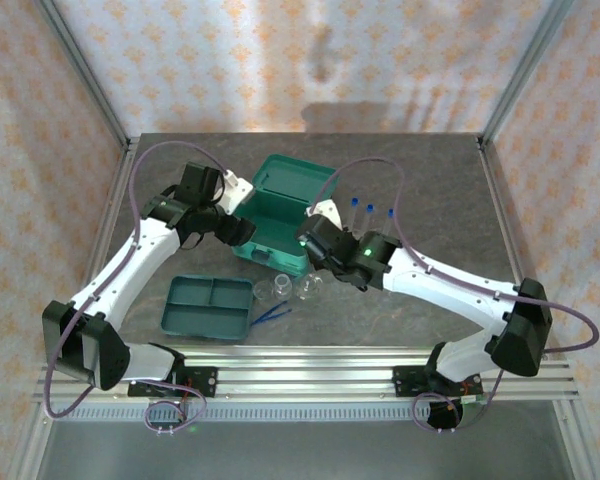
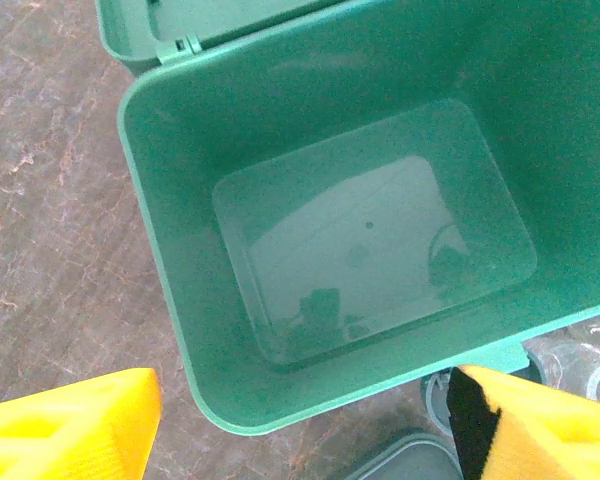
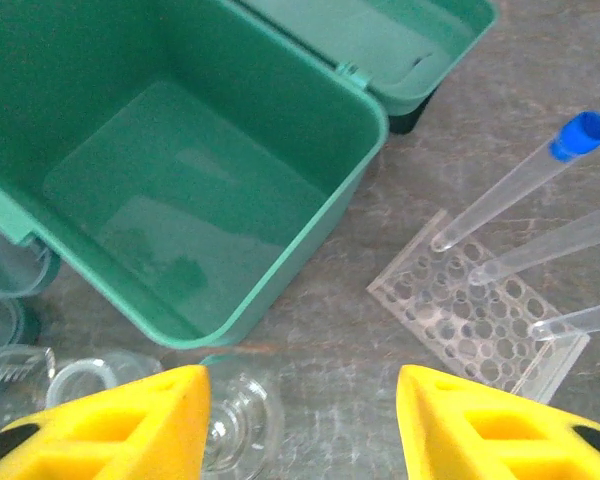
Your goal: Organize the chemistry lab equipment
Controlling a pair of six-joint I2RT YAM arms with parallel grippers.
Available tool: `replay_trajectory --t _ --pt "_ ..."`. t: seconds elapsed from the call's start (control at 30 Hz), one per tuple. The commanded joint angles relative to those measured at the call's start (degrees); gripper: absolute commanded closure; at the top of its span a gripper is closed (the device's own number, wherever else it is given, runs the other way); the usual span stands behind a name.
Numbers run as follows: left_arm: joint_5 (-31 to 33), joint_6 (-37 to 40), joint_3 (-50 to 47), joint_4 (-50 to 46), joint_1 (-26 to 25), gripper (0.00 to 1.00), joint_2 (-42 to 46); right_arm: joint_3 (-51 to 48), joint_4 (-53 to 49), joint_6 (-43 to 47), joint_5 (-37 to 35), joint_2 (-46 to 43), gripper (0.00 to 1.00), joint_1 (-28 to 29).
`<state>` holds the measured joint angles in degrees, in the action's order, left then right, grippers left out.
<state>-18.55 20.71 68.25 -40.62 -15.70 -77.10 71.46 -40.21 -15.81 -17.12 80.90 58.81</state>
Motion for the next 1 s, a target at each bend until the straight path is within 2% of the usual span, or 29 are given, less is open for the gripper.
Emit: replay_trajectory --t 0.0,0.33,0.67,0.97 --pt "2.2 2.0 -1.2 -1.8 0.3 0.23 1.3 -0.5 -2.5 -0.5 1.3 1.3 0.49 1.5" --pt "5.3 3.3 -3.8 -1.1 0.2 0.23 1.3 -0.4 -4.0 -0.4 4.4 6.0 0.58 4.5" --pt "11.6 3.5 -6.5 1.2 0.2 0.26 2.2 -1.8 -4.3 -1.9 6.4 8.3 0.66 4.7" --pt "15.4 1.0 -6.5 4.8 0.3 0.26 1.7 -2.8 -4.5 -5.0 5.0 11.5 0.67 4.7"
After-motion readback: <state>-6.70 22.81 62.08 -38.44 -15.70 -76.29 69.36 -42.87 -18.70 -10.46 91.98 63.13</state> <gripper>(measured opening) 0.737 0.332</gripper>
